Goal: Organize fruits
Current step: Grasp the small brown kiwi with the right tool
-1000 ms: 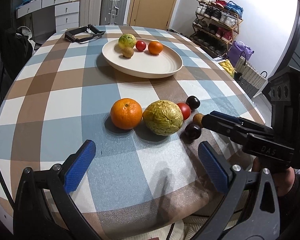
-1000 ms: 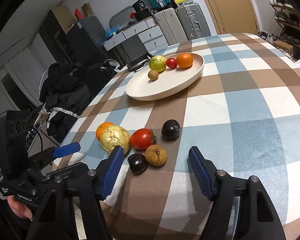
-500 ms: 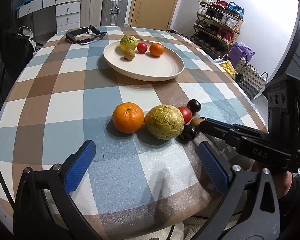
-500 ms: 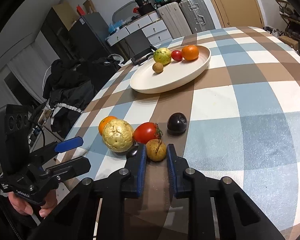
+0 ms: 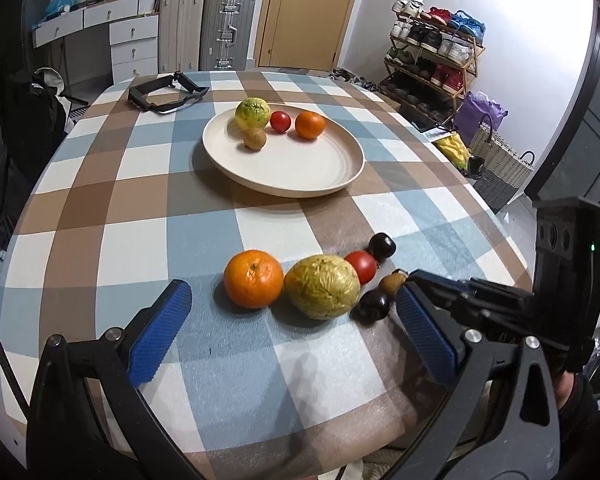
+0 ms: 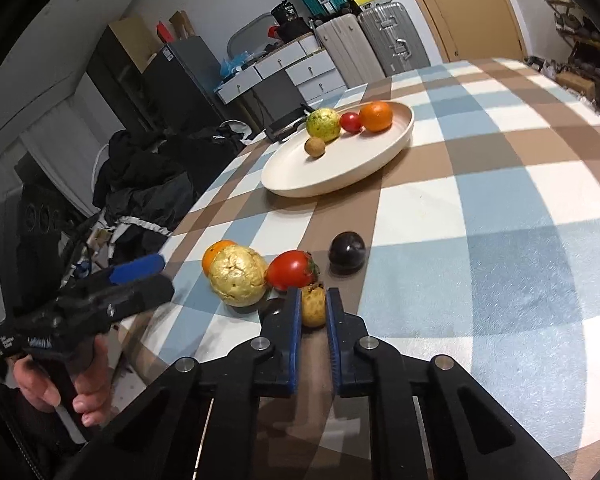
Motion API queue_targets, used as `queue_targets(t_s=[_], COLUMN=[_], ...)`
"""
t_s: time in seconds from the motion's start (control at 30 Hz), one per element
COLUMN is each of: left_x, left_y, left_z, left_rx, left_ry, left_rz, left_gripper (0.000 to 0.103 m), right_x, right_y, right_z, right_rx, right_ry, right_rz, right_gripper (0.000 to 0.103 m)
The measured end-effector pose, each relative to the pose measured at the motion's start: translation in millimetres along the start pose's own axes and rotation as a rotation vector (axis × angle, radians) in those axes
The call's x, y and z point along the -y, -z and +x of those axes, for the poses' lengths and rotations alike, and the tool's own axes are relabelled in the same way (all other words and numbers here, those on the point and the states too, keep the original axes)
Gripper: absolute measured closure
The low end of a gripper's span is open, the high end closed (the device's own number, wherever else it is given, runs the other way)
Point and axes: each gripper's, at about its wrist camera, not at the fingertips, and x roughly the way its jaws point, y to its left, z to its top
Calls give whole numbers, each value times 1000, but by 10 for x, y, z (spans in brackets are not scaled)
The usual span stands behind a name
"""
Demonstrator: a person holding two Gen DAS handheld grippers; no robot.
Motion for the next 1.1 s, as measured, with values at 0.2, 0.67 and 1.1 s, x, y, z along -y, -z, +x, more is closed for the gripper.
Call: queue_targets(t_s=[0.2,0.67,1.1], left_x=[25,127,866], left_y=[29,-121,-638], left_z=[60,156,716], left_rx=[-21,-55,-207], left_ry=[-3,30,86], left_rz=[5,58,371], left_gripper=[1,1,5], right_x=[-51,-87,141], right_y=[-23,-19,-15], right_z=[68,125,-351], right_rx=[-36,-21,121], right_ry=[9,-3,108], right_rz=[-13,-41,-31], right_gripper=[80,78,78])
